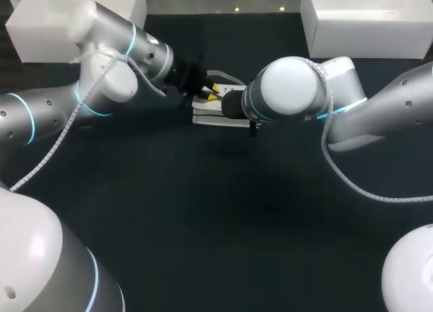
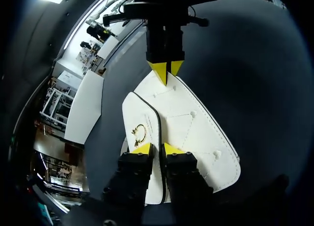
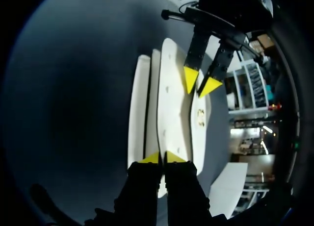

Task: Pick up the bag, open it, inspect its contents, close it, and place it on the opposite side

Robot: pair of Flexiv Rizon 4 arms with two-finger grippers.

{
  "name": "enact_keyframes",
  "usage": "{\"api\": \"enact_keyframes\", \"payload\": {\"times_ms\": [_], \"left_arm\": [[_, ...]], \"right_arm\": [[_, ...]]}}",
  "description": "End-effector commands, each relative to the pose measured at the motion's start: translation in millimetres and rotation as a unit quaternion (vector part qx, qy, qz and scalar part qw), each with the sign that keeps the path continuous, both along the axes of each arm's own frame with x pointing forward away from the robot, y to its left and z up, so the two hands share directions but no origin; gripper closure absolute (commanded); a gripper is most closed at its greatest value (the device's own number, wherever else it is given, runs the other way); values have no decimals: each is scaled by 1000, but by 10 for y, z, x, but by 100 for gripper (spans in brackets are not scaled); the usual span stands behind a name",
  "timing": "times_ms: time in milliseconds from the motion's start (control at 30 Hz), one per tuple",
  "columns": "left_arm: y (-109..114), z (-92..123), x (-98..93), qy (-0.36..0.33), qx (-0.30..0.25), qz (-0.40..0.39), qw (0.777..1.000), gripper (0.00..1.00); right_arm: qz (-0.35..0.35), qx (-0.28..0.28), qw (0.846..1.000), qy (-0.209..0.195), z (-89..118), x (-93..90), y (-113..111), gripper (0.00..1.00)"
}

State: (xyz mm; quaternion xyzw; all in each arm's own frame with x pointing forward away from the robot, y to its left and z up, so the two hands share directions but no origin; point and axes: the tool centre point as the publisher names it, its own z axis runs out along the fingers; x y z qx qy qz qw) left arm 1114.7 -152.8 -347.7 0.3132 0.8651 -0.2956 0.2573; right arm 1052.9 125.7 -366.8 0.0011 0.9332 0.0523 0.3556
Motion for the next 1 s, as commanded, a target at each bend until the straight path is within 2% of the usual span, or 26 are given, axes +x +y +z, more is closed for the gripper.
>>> {"api": "enact_keyframes", "payload": {"times_ms": [33, 133, 633, 1000], "left_arm": [[-50, -32, 36, -1, 0, 8, 1000, 92], [-55, -15, 63, 5, 1, 19, 1000, 100], [-12, 190, 138, 61, -5, 54, 997, 100], [23, 347, 264, 107, -5, 89, 990, 100]], "right_arm": [[1, 2, 1000, -2, -26, 0, 3, 100], [1, 2, 1000, -2, -26, 0, 3, 100], [1, 2, 1000, -2, -26, 0, 3, 100], [1, 2, 1000, -2, -26, 0, 3, 100]]}}
